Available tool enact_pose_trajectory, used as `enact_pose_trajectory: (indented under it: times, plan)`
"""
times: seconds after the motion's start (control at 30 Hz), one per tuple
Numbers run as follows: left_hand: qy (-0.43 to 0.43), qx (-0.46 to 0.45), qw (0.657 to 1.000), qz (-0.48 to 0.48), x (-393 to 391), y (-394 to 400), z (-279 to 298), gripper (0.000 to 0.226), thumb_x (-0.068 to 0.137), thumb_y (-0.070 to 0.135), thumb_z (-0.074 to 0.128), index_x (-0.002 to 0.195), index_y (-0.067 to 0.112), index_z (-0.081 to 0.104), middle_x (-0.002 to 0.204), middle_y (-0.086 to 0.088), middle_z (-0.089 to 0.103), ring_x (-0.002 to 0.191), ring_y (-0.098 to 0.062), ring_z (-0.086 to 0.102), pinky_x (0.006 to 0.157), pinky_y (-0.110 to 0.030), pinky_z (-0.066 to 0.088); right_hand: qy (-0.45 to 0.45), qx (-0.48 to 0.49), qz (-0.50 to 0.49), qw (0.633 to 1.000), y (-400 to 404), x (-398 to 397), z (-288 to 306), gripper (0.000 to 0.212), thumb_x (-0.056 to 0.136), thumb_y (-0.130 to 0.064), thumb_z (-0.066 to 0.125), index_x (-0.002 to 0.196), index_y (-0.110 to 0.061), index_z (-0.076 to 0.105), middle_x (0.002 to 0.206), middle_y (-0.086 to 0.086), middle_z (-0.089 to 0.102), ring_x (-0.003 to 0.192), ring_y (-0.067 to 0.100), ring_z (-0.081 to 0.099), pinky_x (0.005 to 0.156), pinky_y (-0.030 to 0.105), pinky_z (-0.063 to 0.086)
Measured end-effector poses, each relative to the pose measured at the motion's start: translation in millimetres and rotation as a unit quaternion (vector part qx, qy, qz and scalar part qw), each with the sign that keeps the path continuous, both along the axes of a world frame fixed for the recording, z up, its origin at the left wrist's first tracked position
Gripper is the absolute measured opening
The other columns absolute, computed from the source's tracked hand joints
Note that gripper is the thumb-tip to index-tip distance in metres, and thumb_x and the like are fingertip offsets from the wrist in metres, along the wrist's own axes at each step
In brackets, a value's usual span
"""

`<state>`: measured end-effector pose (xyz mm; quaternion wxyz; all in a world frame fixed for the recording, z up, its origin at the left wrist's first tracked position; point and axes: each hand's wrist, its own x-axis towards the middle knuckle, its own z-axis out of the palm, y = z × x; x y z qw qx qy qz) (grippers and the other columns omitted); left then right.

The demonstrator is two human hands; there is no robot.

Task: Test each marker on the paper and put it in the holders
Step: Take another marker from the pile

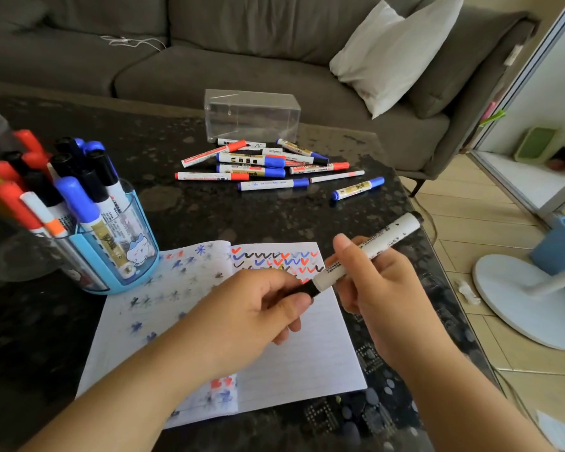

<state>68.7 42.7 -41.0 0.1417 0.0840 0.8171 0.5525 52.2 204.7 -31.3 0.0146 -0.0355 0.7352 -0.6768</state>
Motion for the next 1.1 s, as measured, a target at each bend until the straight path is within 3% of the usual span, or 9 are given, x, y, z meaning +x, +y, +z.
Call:
enact_pose_trajectory:
  times: [0.17,0.3,0.43,0.57,0.63,0.73,0.83,0.97,1.1]
  plan:
    - [0.066,-0.013,0.997,0.028,9.5,3.0,5.9,0.019,0.092,0.031,0.050,0.081,0.025,0.066,0.067,0.010,0.063,0.057,-0.002,0.055,0.056,-0.016,0.045,0.037,-0.045,-0.037,0.998,-13.4,3.9,-0.2,0.039,0.095,-0.021,0.051,0.059,-0.008,0.046,0.043,-0.006,0.038,0.041,0.006,0.034,0.045,0.021,0.030]
    - [0.091,-0.018,0.995,0.046,15.2,2.2,11.3,0.023,0.090,0.032,0.052,0.071,0.028,0.063,0.058,0.015,0.059,0.057,0.002,0.054,0.054,-0.009,0.039,0.025,-0.097,-0.027,0.995,-23.5,6.6,-0.7,0.030,0.084,-0.025,0.050,0.057,-0.015,0.043,0.043,-0.008,0.036,0.041,0.008,0.033,0.045,0.024,0.030]
    - [0.106,-0.032,0.992,0.060,15.2,-7.3,15.5,0.021,0.086,0.039,0.050,0.070,0.032,0.063,0.062,0.009,0.061,0.059,-0.004,0.055,0.052,-0.018,0.041,-0.019,-0.126,-0.015,0.992,-33.7,8.1,0.2,0.040,0.094,-0.027,0.053,0.057,-0.015,0.046,0.043,-0.005,0.036,0.042,0.010,0.030,0.046,0.027,0.027]
    - [0.136,-0.081,0.977,0.142,8.6,-21.3,12.5,0.020,0.083,0.041,0.053,0.083,0.030,0.069,0.070,0.005,0.066,0.069,-0.009,0.060,0.064,-0.030,0.050,-0.091,0.039,0.041,0.994,-44.9,13.5,-6.1,0.049,0.074,-0.058,0.048,0.079,-0.011,0.061,0.052,0.000,0.057,0.045,0.008,0.044,0.048,0.022,0.039]
    - [0.150,-0.117,0.965,0.178,8.1,-29.9,12.5,0.018,0.085,0.039,0.056,0.087,0.028,0.070,0.069,0.005,0.065,0.069,-0.007,0.059,0.061,-0.025,0.050,-0.036,0.167,-0.007,0.985,-43.9,14.1,-11.3,0.043,0.079,-0.058,0.052,0.075,-0.016,0.061,0.054,-0.001,0.060,0.044,0.006,0.045,0.050,0.026,0.040]
    - [0.174,-0.152,0.954,0.190,13.1,-42.6,13.8,0.015,0.087,0.037,0.058,0.094,0.029,0.069,0.071,0.012,0.062,0.069,0.000,0.057,0.059,-0.013,0.044,0.183,0.300,-0.068,0.934,-36.7,13.1,-10.8,0.009,0.084,-0.025,0.064,0.075,-0.027,0.063,0.065,-0.007,0.056,0.059,0.005,0.051,0.051,0.015,0.040]
    - [0.184,-0.161,0.956,0.164,21.7,-53.5,18.1,0.017,0.089,0.039,0.054,0.096,0.029,0.066,0.076,0.015,0.060,0.072,0.000,0.056,0.060,-0.010,0.041,0.284,0.411,0.023,0.866,-46.4,14.0,-16.3,0.042,0.071,-0.006,0.076,0.104,-0.031,0.069,0.090,-0.017,0.047,0.080,-0.008,0.049,0.054,0.003,0.038]
    - [0.218,-0.148,0.953,0.150,32.7,-70.8,23.2,0.023,0.089,0.045,0.049,0.093,0.028,0.063,0.069,0.015,0.054,0.072,-0.002,0.053,0.058,-0.011,0.038,0.306,0.433,0.050,0.846,-72.5,9.0,-20.4,0.033,0.060,-0.011,0.087,0.088,-0.023,0.073,0.085,-0.015,0.053,0.060,-0.001,0.051,0.051,0.001,0.039]
    - [0.274,-0.102,0.922,0.256,34.5,-99.2,13.8,0.033,0.080,0.062,0.047,0.089,0.033,0.061,0.076,0.017,0.059,0.074,-0.001,0.055,0.060,-0.012,0.043,0.307,0.328,-0.021,0.893,-90.3,5.1,3.7,0.024,0.074,-0.009,0.076,0.082,-0.028,0.062,0.084,-0.022,0.056,0.080,0.000,0.058,0.067,0.007,0.044]
